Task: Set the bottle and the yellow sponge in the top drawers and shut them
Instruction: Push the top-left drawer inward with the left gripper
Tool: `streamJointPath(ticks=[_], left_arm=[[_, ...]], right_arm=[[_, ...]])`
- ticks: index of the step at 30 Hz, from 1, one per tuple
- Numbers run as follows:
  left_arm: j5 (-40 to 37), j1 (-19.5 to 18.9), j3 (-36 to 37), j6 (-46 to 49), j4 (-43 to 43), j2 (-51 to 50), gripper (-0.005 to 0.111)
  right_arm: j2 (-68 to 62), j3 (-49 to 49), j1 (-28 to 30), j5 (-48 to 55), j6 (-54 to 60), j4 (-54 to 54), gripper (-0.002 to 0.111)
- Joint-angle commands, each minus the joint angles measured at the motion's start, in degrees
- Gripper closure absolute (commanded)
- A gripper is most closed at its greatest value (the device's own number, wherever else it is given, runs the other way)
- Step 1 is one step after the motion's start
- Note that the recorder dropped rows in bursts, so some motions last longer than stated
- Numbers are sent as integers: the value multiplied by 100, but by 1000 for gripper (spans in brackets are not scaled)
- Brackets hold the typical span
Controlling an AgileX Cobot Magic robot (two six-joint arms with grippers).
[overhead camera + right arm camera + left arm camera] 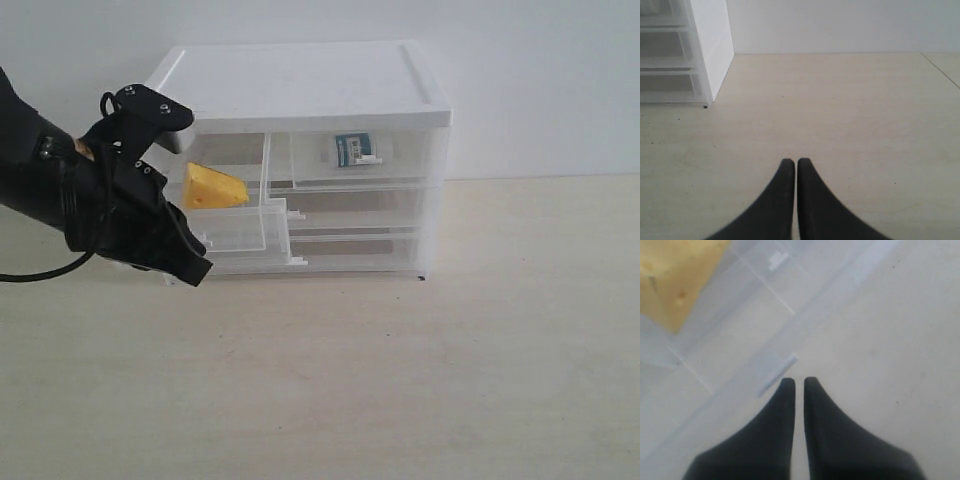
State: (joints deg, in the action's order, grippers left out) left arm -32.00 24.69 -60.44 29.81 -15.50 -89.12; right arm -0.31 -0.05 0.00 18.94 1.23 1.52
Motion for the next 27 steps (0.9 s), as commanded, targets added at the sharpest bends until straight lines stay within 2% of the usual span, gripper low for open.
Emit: streamJointPath(ticks=[1,7,12,19,24,27], left_arm=[[526,52,-36,-60,7,-30,102],[1150,52,-36,-60,160,-226,102],[2153,52,-48,-60,198,-431,102],[1892,52,-365,-39,224,-304,102],[1874,39,-392,-39,554,-200,102],[1932,-162,-392,-39,607,-200,102]], right_arm=[[31,5,0,-49,12,-35,108],[31,5,0,-49,12,-35,108],[31,5,0,-49,12,-35,108],[31,5,0,-49,12,-35,108],[31,5,0,-49,12,-11,108],[31,5,0,-49,12,-11,108]])
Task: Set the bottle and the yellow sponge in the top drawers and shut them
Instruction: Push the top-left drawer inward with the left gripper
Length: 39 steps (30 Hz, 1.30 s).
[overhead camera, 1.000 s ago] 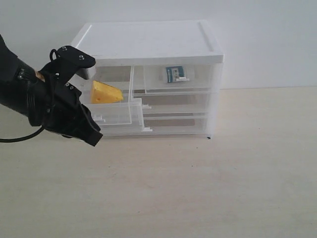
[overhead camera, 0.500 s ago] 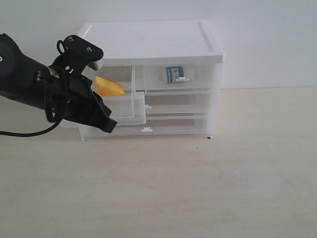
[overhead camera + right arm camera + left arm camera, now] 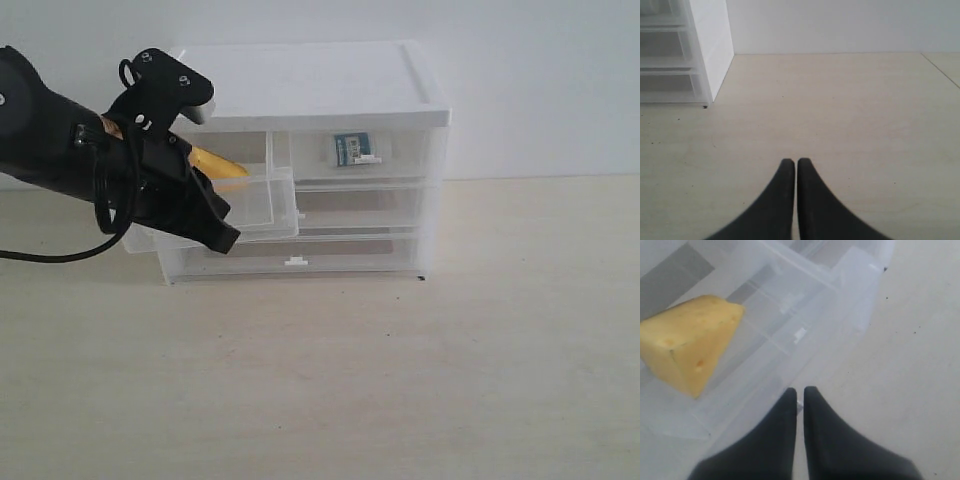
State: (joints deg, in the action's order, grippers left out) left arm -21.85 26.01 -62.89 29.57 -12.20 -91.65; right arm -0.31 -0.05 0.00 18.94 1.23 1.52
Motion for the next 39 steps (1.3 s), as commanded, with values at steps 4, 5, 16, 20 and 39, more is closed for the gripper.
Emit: streamJointPath(ticks=[4,5,16,20,39], left_arm=[[786,-523,-146,2,312,52,102],[757,-547,-146,16,325,52,102],[-295,-547,-146,649,325,174,102],[-795,-536,-146,1123,211,466,102],[-2495,-547,-951,3264,-85,470,44]], right_arm=[[31,5,0,-49,12,-11,108],[31,5,0,-49,12,-11,108],[31,5,0,-49,12,-11,108],[31,5,0,-49,12,-11,108],[31,5,0,-49,12,-11,108]])
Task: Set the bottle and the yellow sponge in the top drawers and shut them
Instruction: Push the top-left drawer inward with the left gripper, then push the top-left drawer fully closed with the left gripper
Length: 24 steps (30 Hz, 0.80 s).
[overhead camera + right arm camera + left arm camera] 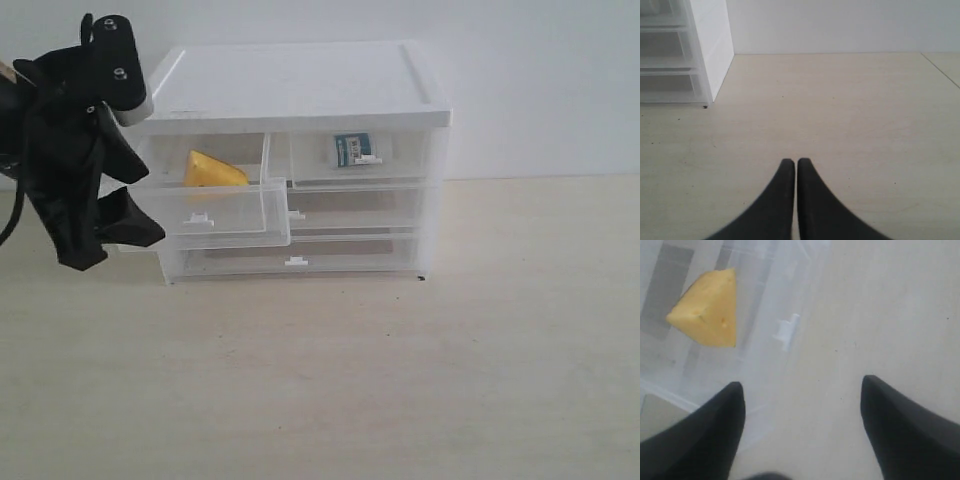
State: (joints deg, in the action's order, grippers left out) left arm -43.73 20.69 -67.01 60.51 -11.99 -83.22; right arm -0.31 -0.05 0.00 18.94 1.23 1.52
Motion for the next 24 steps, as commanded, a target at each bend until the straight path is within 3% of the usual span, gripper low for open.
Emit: streamJointPath(ticks=[1,4,9,11,14,15,24], left_arm=[[-394,-16,-687,237,-106,-468,45],[-1106,-16,-1279,358,-6,-950,58],[-1342,-16,-1620,810,-110,-1360,60],[-1331,-16,-1691,956,-100,-1471,70],[-1323,-16,-1772,1233,-60,-1544,100],[-1323,-16,-1772,1301,-31,-1544,102],[-1600,-16,-1802,1614,406,-1544,102]], right_arm=[[31,5,0,-49,12,-11,108],[31,5,0,-49,12,-11,108],[31,5,0,-49,12,-11,108],[31,5,0,-49,12,-11,108],[31,5,0,-49,12,-11,108],[31,5,0,-49,12,-11,108],[31,5,0,-49,12,-11,108]])
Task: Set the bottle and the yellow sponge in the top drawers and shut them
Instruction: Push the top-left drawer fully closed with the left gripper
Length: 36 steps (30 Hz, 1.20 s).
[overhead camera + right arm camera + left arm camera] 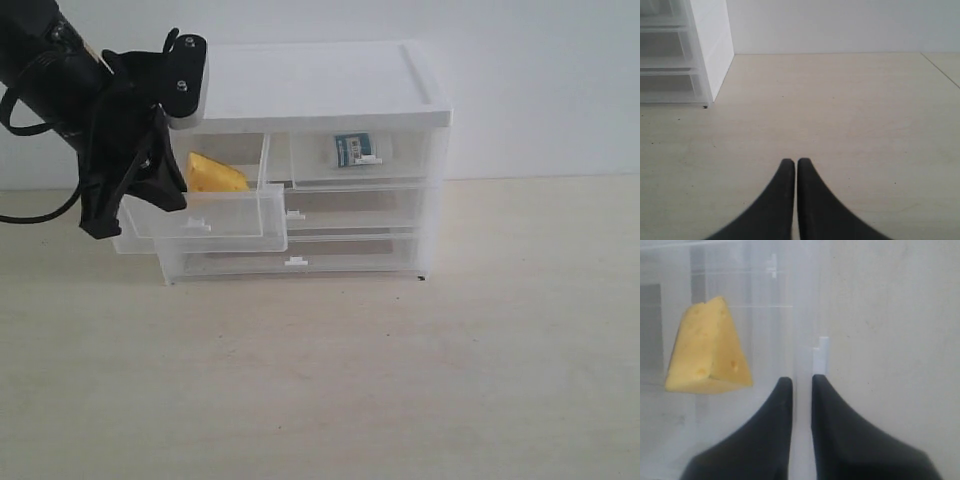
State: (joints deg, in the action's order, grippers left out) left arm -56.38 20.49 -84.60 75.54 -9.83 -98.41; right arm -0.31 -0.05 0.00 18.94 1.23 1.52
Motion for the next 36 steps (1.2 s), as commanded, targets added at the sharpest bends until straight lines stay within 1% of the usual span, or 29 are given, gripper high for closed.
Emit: streamJointPath(ticks=[1,4,7,11,15,19,23,29,36], left_arm=[[-415,5,-79,150,220,-26,102],[-593,5,-179,246,231,-26,102],[-595,5,-241,246,142,-26,102],[-342,5,-241,138,-87,-26,102],[-246,5,-241,138,-261,-26,102],[-116,5,-241,127,-281,-76,102],[201,5,-241,119,-281,-145,102],[936,5,-241,47,-281,-182,102],[1442,5,-241,59,-141,-195,102]], right_arm=[[31,5,0,-49,12,-11,108],[31,5,0,-49,12,-11,108],[31,5,0,-49,12,-11,108],[31,5,0,-49,12,-11,108],[31,5,0,-49,12,-11,108],[31,5,0,-49,12,-11,108],[31,5,0,-49,12,-11,108],[31,5,0,-49,12,-11,108],[31,5,0,-49,12,-11,108]])
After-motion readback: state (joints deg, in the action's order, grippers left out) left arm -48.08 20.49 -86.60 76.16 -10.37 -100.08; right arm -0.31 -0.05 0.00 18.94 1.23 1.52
